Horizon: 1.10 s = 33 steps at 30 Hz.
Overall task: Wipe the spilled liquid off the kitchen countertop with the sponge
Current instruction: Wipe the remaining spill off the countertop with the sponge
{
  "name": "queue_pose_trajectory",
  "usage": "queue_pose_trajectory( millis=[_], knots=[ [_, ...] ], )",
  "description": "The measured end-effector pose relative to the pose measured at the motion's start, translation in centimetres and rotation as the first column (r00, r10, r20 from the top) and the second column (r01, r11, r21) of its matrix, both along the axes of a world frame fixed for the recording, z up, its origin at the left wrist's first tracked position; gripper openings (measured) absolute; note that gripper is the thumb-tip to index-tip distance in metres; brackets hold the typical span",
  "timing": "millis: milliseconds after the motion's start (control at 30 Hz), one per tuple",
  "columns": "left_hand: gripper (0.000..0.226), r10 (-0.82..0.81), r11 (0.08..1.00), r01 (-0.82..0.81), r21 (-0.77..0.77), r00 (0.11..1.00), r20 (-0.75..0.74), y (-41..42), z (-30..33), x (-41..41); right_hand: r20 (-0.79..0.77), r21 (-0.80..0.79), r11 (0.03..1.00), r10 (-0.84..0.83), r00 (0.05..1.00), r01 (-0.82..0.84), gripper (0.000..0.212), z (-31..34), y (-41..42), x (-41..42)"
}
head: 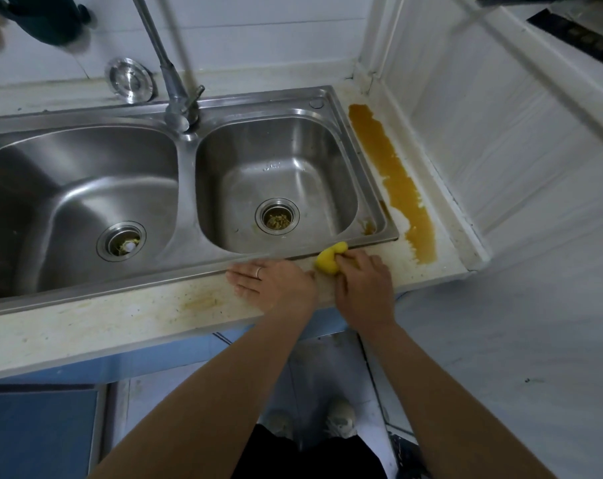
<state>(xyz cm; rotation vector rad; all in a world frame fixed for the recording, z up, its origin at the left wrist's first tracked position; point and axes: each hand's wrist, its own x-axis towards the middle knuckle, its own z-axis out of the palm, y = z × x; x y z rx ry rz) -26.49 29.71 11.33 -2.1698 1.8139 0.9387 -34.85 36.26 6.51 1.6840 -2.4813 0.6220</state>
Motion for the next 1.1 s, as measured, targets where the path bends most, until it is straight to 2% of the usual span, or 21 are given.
queue_pose_trajectory(
  millis=[100, 200, 333, 433, 500, 633, 833, 900, 1000, 1067, 1100],
  knots=[
    [0.102, -0.122, 0.986, 0.119, -0.113, 0.992, -0.017, -0.2, 0.3, -1.3, -0.001, -0.032, 0.994, -0.106, 0.994, 0.106, 0.038, 0.2, 0.5, -3.6],
    [0.091, -0.264, 0.961, 0.255, -0.105, 0.962, -0.074, -0.8, 0.1, -3.6, -0.001, -0.042, 0.982, -0.186, 0.983, 0.186, 0.037, 0.2, 1.2, -6.1],
    [0.059, -0.356, 0.933, 0.347, -0.099, 0.930, -0.094, -1.6, -0.7, -6.4, -0.007, -0.098, 0.978, -0.185, 0.983, 0.183, 0.035, -0.4, 1.4, -7.6],
    [0.034, -0.390, 0.919, 0.376, -0.120, 0.912, -0.129, -1.8, -1.0, -7.4, 0.087, -0.142, 0.972, -0.177, 0.980, 0.188, 0.036, -0.5, 1.1, -8.1],
    [0.024, -0.395, 0.916, 0.378, -0.138, 0.909, -0.132, -1.8, -1.0, -7.8, 0.132, -0.176, 0.964, -0.178, 0.975, 0.200, 0.034, -0.6, 0.9, -8.7],
    [0.033, -0.401, 0.909, 0.378, -0.172, 0.908, -0.121, -1.8, -1.0, -8.4, 0.159, -0.157, 0.967, -0.177, 0.971, 0.202, 0.032, -0.5, 0.7, -9.5],
    [0.020, -0.404, 0.913, 0.376, -0.160, 0.889, -0.216, -2.3, -1.0, -8.9, 0.134, 0.030, 0.935, -0.354, 0.925, 0.354, 0.023, 0.8, -0.7, -13.0],
    [0.023, -0.393, 0.919, 0.366, -0.151, 0.889, -0.236, -2.4, -0.9, -9.4, 0.076, 0.022, 0.951, -0.309, 0.948, 0.309, 0.030, 0.7, -0.7, -11.8],
    [0.019, -0.383, 0.922, 0.352, -0.160, 0.890, -0.249, -2.5, -1.0, -9.9, -0.123, 0.026, 0.988, -0.150, 0.981, 0.155, 0.038, 0.2, 0.7, -12.2],
    [0.027, -0.377, 0.924, 0.345, -0.164, 0.890, -0.257, -2.5, -1.2, -9.9, -0.226, 0.110, 0.966, -0.205, 0.952, 0.235, 0.032, 1.0, 0.7, -14.3],
    [0.030, -0.368, 0.928, 0.333, -0.167, 0.891, -0.265, -2.5, -1.3, -9.9, -0.207, 0.112, 0.943, -0.287, 0.935, 0.314, 0.026, 1.3, 0.3, -14.6]
  ],
)
